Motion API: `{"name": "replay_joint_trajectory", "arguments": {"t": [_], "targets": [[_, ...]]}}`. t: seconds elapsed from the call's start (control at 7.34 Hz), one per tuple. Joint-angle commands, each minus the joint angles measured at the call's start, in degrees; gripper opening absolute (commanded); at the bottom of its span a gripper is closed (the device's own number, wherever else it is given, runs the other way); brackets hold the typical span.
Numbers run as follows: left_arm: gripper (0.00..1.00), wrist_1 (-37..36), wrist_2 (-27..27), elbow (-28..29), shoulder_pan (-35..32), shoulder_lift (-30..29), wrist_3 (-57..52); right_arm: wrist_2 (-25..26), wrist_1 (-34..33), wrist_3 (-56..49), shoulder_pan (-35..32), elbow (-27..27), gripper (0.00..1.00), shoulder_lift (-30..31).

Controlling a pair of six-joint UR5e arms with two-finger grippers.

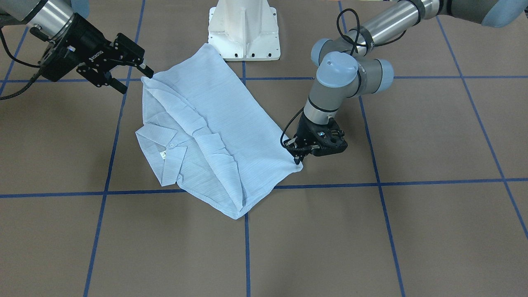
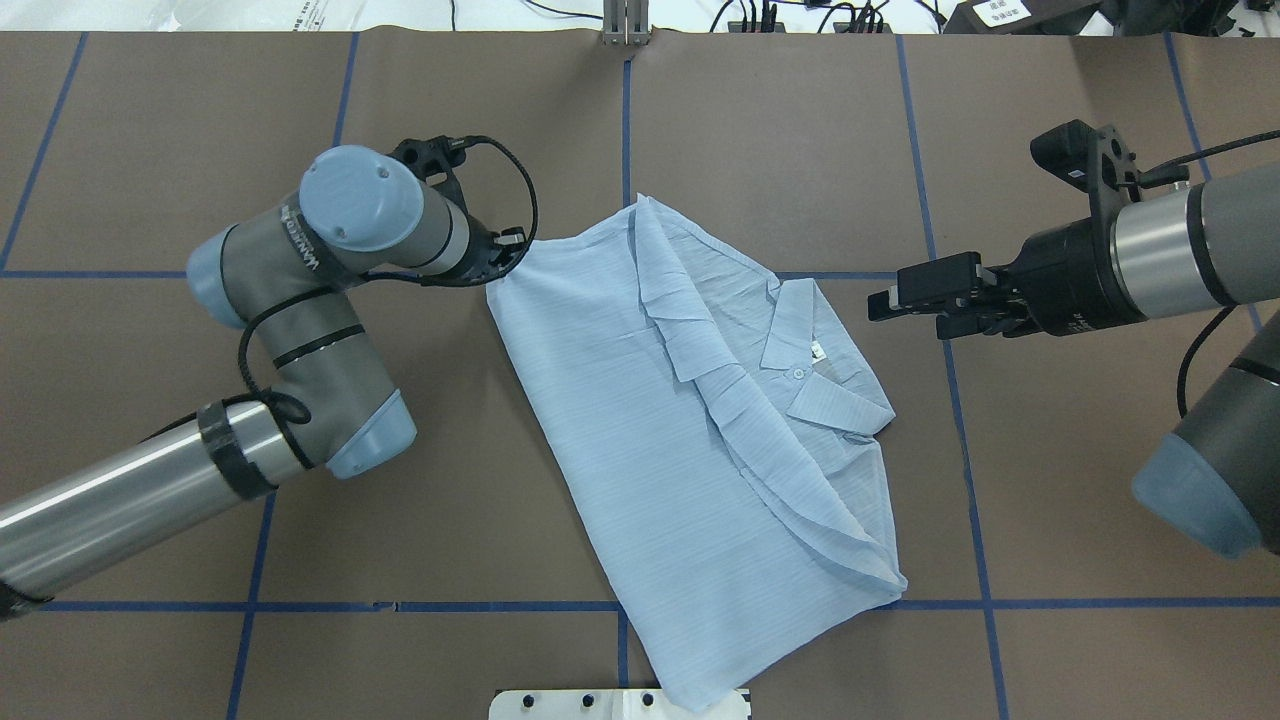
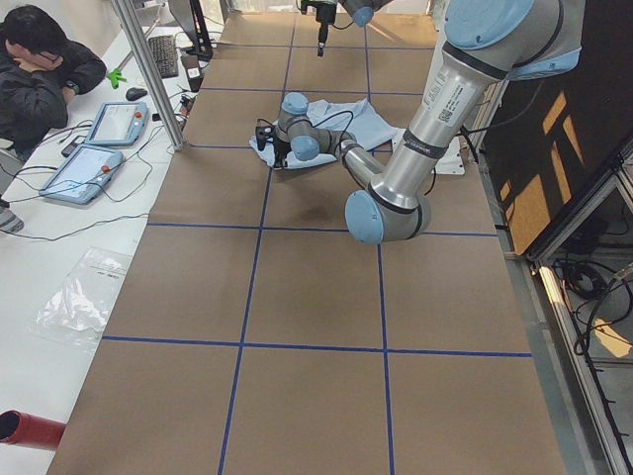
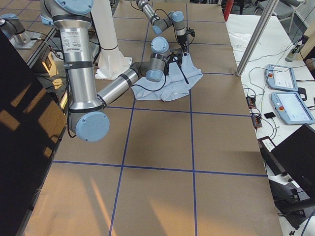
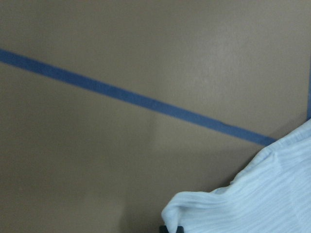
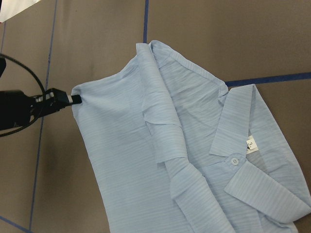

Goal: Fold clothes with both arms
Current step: 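Pull the shirt corner away from the robot with the left gripper, straightening the shirt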

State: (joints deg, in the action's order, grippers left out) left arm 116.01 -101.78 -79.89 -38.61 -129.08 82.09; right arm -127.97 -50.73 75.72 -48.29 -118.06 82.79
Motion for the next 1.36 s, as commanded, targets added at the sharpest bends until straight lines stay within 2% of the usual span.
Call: {"name": "replay_joint_trajectory", "arguments": {"t": [0.0, 0.27, 0.41, 0.54, 0.82, 0.95, 1.09, 1.23], "targets": [[0.00, 6.63, 2.73, 14.79, -2.60, -9.23, -2.46, 0.00, -0.07, -0.05, -0.48, 0.02, 1.00, -0.09], [0.00, 22.51, 9.11, 28.83, -2.70, -14.94, -3.94, 0.00, -0.07, 0.04, -0.49, 0.02, 1.00, -0.09], [0.00, 27.81, 9.41, 33.18, -2.70, -16.80, -5.09, 0.00, -0.07, 0.04, -0.49, 0.02, 1.00, -0.09], [0.00, 30.39, 10.11, 33.66, -2.70, -16.91, -5.36, 0.09, -0.07, -0.05, -0.49, 0.11, 1.00, -0.09], [0.00, 30.41, 10.29, 34.19, -3.13, -16.82, -6.33, 0.44, -0.42, 0.04, -0.49, 0.20, 1.00, -0.09], [0.94, 30.15, 10.29, 34.19, -3.40, -16.65, -6.77, 0.44, -0.51, 0.04, -0.40, 0.63, 1.00, -0.26], [1.00, 30.15, 10.12, 34.10, -4.36, -16.56, -7.55, 0.62, -0.60, 0.04, -0.40, 0.90, 1.00, -0.44], [1.00, 30.06, 9.51, 33.06, -5.67, -16.47, -7.65, 0.88, -0.69, 0.04, -0.40, 0.90, 1.00, -0.35]]}}
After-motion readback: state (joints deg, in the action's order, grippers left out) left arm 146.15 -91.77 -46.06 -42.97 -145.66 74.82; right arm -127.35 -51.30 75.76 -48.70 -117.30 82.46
